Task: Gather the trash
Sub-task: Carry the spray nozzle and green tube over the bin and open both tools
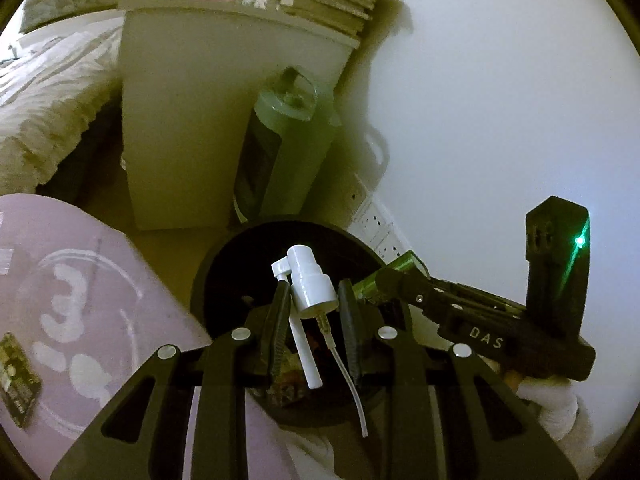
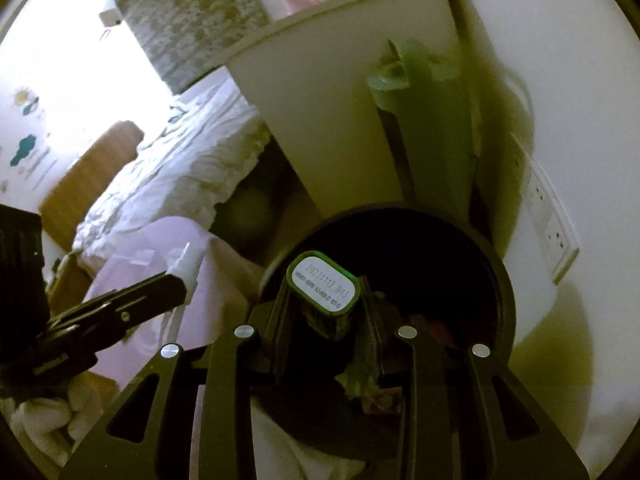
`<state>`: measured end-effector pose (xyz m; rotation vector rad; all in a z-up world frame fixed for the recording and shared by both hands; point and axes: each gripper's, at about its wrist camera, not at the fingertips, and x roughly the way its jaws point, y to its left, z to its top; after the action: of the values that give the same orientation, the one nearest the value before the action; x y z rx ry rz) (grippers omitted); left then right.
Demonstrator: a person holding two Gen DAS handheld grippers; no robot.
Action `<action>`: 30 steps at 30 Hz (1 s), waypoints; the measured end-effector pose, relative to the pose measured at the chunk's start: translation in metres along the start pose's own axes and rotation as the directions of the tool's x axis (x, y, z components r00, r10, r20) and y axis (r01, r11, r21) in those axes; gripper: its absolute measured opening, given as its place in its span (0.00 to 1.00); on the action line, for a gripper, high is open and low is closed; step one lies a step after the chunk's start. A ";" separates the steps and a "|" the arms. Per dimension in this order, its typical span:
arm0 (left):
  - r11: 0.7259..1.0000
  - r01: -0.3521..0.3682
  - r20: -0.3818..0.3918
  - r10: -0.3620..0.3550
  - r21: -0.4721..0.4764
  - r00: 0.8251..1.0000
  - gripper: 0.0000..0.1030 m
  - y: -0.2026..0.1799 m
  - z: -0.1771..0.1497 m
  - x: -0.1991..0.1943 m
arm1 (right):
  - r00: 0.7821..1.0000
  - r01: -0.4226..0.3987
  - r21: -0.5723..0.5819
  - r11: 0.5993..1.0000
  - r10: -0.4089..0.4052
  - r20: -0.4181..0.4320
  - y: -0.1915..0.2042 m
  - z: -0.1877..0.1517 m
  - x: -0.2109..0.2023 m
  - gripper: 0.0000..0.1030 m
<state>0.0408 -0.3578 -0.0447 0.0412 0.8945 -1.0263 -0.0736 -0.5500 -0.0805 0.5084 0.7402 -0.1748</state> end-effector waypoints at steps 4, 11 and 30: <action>1.000 0.005 -0.024 -0.005 0.011 1.000 0.25 -0.005 0.000 0.013 | 1.000 0.010 0.021 1.000 -0.010 -0.010 -0.013 -0.004 0.003 0.30; 1.000 0.005 -0.041 -0.004 0.029 0.999 0.25 -0.014 0.005 0.027 | 1.000 0.019 0.041 0.999 -0.018 -0.025 -0.026 -0.007 0.007 0.30; 0.994 -0.029 -0.021 0.031 0.107 0.999 0.72 -0.036 0.003 0.007 | 0.999 0.021 0.051 0.999 -0.019 -0.035 -0.015 -0.002 -0.001 0.49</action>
<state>0.0174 -0.3840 -0.0341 0.1562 0.8563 -1.0468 -0.0805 -0.5619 -0.0870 0.5538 0.7761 -0.2043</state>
